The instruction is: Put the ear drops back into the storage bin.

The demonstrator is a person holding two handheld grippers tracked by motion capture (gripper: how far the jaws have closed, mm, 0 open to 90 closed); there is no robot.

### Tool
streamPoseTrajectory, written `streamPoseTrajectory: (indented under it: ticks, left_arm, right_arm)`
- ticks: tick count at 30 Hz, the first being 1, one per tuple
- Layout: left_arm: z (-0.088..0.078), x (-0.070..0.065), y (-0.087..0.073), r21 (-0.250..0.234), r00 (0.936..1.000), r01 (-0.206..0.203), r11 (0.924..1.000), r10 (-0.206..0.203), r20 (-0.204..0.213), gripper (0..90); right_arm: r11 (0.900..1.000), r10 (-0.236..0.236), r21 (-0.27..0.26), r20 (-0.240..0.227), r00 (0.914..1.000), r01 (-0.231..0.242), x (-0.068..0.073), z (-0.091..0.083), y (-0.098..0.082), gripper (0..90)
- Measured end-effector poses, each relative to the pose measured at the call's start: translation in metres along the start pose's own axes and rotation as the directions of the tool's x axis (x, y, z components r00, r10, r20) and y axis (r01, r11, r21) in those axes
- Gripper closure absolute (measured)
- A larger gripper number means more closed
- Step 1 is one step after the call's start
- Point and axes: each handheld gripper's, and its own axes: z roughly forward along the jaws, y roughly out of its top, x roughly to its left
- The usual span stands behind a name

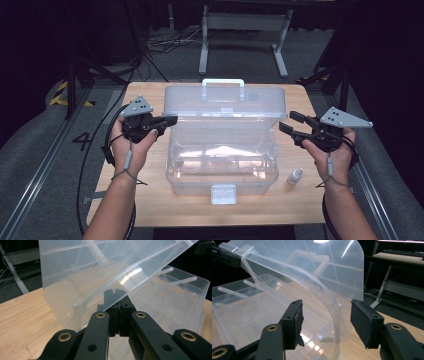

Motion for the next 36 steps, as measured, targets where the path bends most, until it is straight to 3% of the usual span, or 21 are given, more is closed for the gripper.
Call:
streamPoseTrajectory:
  ticks: [6, 10, 27, 31, 36]
  left_arm:
    - [0.001, 0.001, 0.002, 0.004, 1.0000, 0.002, 1.0000, -0.002, -0.001, 87.6]
    - [0.000, 0.003, 0.003, -0.025, 0.9978, 0.038, 0.9990, -0.037, 0.054, 87.5]
    - [0.002, 0.000, 0.010, -0.011, 1.0000, 0.000, 0.9999, 0.000, 0.009, 87.6]
    - [0.002, -0.001, 0.011, -0.010, 1.0000, -0.004, 0.9999, 0.004, 0.004, 87.3]
    - [0.002, 0.000, 0.013, -0.011, 1.0000, -0.008, 0.9999, 0.008, 0.001, 86.8]
  right_arm:
    - [0.999, -0.033, 0.011, 0.022, 0.9992, 0.033, -0.001, 0.010, 0.008, 44.8]
    - [0.998, -0.056, 0.004, 0.039, 0.9977, 0.056, 0.001, 0.013, 0.014, 45.3]
    - [0.995, -0.098, 0.008, 0.132, 0.9864, 0.098, 0.006, 0.027, 0.023, 48.7]
    - [0.990, -0.137, 0.004, 0.176, 0.9747, 0.139, 0.010, 0.028, 0.024, 51.7]
    - [0.991, -0.128, -0.014, 0.192, 0.9731, 0.133, 0.009, 0.029, 0.023, 54.9]
